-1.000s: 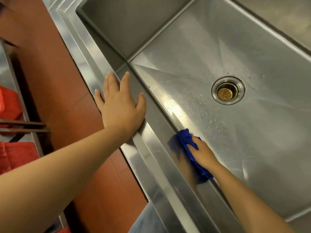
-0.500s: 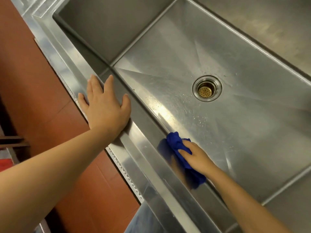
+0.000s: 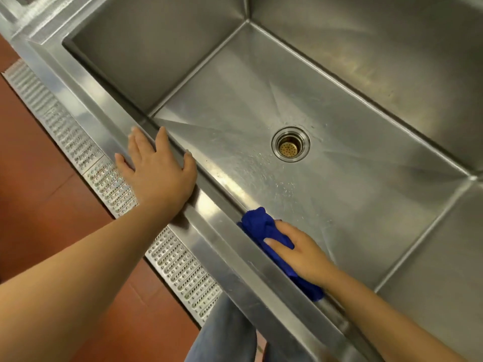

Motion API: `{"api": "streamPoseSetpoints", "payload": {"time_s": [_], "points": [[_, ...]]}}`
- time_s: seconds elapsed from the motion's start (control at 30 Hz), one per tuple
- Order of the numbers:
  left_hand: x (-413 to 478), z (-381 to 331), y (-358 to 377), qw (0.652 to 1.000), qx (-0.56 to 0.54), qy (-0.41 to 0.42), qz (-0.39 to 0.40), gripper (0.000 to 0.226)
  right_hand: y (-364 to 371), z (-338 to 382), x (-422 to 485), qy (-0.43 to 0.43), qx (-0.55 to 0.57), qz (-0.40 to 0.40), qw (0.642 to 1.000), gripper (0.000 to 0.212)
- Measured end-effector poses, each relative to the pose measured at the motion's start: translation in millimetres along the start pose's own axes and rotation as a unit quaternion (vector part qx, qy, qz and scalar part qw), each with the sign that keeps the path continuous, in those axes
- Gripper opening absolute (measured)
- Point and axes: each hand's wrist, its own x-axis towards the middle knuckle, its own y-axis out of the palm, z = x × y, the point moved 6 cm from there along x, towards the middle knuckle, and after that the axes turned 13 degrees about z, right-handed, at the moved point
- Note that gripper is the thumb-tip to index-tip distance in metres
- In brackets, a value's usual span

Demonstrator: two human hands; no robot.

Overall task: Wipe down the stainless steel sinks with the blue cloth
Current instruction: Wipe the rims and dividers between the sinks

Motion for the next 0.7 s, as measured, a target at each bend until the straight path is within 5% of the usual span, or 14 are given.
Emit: {"api": "streamPoseSetpoints", "payload": {"time_s": [0.13, 0.4, 0.7], "points": [[-1, -1, 1, 1.0, -0.004, 0.006, 0.005, 0.062, -2, 14, -29, -0.015, 0.038, -0.01, 0.999, 0.008], [-9, -6, -4, 0.999, -0.006, 0.028, 0.034, 0.068, -1, 13, -25, 0.052, 0.004, -0.013, 0.999, 0.02], [-94, -89, 42, 0.926, 0.08, 0.333, 0.16, 0.069, -5, 11, -59, 0.036, 0.006, -0.016, 0.999, 0.022]]}}
